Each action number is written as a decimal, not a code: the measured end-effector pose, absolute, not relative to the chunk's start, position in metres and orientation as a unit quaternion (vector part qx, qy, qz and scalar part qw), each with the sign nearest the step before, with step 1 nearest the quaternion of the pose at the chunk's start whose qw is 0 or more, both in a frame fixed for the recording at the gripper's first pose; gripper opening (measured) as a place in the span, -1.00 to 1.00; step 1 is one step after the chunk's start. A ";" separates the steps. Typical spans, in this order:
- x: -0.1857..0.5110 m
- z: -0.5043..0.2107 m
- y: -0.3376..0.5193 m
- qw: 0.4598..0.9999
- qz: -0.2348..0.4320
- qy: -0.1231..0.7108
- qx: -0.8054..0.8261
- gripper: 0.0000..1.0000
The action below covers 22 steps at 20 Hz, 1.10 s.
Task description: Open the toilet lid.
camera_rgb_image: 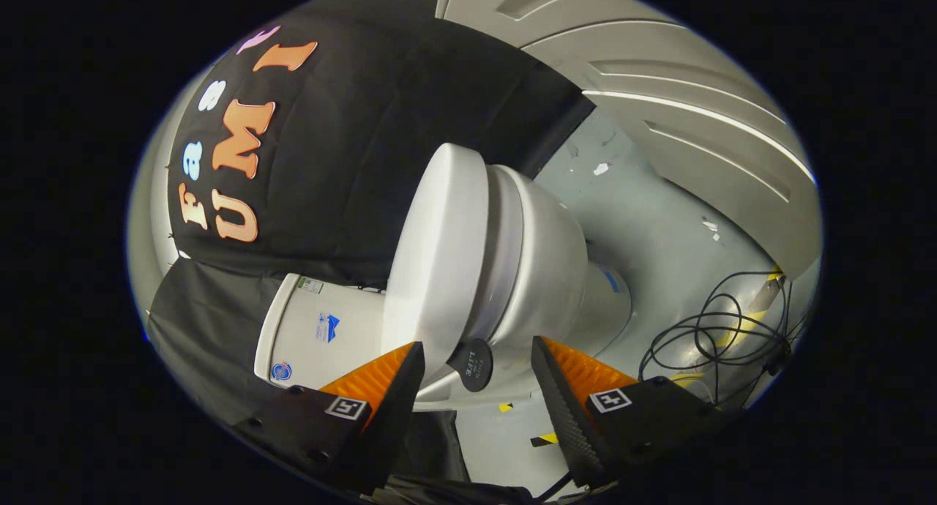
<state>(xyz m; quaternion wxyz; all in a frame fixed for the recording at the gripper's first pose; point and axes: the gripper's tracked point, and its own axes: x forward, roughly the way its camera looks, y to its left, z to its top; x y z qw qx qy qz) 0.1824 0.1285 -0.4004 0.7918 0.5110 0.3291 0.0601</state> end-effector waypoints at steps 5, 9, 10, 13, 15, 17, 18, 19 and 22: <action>0.187 -0.400 0.137 0.788 0.075 0.330 0.514 0.62; 0.190 -0.402 0.147 0.780 0.091 0.337 0.519 0.45; 0.191 -0.401 0.149 0.779 0.096 0.336 0.521 0.34; 0.192 -0.401 0.150 0.779 0.097 0.336 0.520 0.01; 0.192 -0.400 0.152 0.774 0.101 0.336 0.527 0.01; 0.190 -0.401 0.158 0.761 0.109 0.344 0.538 0.01; 0.191 -0.407 0.159 0.764 0.103 0.351 0.532 0.01; 0.193 -0.417 0.151 0.769 0.092 0.351 0.527 -0.18; 0.194 -0.411 0.152 0.767 0.090 0.345 0.534 -0.58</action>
